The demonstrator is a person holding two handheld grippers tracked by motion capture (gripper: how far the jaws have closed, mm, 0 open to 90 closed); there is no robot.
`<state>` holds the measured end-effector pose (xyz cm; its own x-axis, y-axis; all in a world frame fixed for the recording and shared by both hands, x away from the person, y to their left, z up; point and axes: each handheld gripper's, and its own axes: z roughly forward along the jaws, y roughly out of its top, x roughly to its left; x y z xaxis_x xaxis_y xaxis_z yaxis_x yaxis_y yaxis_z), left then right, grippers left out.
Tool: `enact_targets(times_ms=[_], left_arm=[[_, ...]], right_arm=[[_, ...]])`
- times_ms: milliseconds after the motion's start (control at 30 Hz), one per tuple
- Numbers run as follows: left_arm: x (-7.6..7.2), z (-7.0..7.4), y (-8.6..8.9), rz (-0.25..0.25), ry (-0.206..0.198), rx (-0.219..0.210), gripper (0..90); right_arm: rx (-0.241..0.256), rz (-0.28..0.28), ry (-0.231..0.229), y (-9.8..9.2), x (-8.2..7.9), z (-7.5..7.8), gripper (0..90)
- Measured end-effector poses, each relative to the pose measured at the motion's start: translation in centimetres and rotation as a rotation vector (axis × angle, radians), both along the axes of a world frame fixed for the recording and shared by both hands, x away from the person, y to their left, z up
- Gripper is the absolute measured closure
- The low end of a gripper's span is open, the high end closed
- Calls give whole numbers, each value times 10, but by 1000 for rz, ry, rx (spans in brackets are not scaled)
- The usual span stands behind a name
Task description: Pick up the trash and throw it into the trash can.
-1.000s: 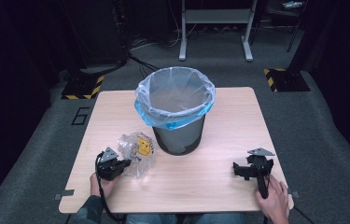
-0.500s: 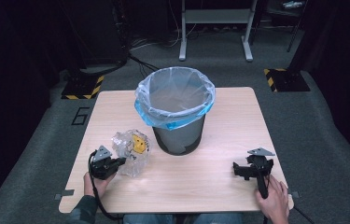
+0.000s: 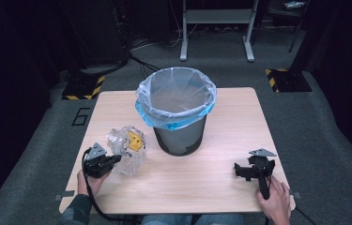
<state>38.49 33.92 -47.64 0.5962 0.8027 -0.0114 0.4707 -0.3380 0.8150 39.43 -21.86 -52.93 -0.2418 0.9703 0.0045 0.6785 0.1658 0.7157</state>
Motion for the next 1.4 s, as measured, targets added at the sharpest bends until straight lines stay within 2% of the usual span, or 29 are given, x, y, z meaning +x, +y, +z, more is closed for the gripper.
enact_targets(times_ms=[233,500,633,900,967,1133,1400], left_arm=[[4,8,-1,-11,-6,30,874],[8,26,-1,-21,-22,57,874],[9,30,0,-19,-35,43,874],[12,42,1,-41,-61,52,874],[12,44,1,-37,-64,40,873],[11,50,5,-45,-69,55,874],[10,57,6,-47,-82,52,874]], right_arm=[[0,2,0,0,0,0,0],[0,3,-1,0,0,0,0],[0,5,-1,-1,0,0,0],[0,5,0,-1,0,0,0],[0,5,0,-1,0,0,0],[0,5,0,-1,0,0,0],[0,5,0,-1,0,0,0]])
